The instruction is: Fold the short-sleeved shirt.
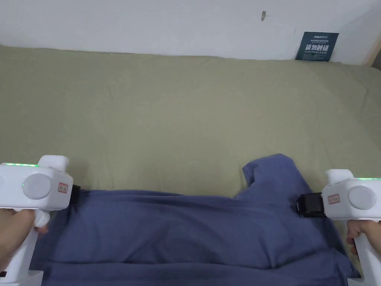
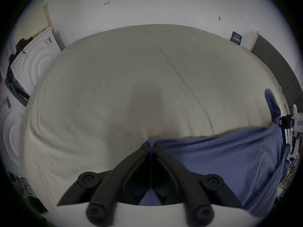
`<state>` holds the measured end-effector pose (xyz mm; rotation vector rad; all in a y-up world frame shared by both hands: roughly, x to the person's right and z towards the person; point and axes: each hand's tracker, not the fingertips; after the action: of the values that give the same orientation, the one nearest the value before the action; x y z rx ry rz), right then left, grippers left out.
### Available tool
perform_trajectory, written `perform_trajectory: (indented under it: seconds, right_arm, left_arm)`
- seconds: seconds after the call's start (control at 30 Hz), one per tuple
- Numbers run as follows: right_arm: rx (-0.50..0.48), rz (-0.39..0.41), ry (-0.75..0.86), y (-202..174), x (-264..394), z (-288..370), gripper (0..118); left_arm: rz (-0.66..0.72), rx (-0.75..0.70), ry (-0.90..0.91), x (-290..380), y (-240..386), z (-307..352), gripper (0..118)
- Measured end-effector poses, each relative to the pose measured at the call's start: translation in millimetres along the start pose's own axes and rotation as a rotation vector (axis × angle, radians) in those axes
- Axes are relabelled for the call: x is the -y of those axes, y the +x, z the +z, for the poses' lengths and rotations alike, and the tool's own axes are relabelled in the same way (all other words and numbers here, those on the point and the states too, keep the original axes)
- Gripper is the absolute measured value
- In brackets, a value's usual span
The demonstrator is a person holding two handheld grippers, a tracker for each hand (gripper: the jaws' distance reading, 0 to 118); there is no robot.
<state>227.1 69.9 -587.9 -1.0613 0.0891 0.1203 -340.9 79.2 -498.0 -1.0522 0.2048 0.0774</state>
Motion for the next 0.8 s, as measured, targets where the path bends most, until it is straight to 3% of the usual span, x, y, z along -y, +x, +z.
perform_trajectory:
  seconds: [0.03,0.1,0.13,0.17,0.2,0.27,0.47,0.8]
  right_arm:
    - [-0.014,-0.033,0.0,1,0,3,97]
    - [-0.037,-0.021,0.013,3,1,12,79]
    - [-0.038,-0.004,0.027,6,1,18,58]
    - [-0.044,0.001,0.043,8,2,24,12]
    - [-0.103,-0.02,0.052,11,2,29,1]
    - [-0.103,-0.083,0.096,17,5,48,1]
    - [-0.128,-0.022,0.206,20,29,117,1]
    - [-0.181,-0.016,0.338,31,113,209,1]
  left_arm:
    - [0.007,0.002,0.001,1,0,2,0]
    - [0.017,0.005,0.007,3,-1,3,0]
    - [0.017,0.006,0.013,4,-1,4,0]
    - [0.019,0.008,0.032,6,-3,8,0]
    - [0.029,0.014,0.053,8,-4,11,0]
    - [0.046,0.015,0.083,12,-8,21,0]
    - [0.063,0.058,0.145,25,-21,83,0]
    - [0.056,0.102,0.231,109,-47,180,0]
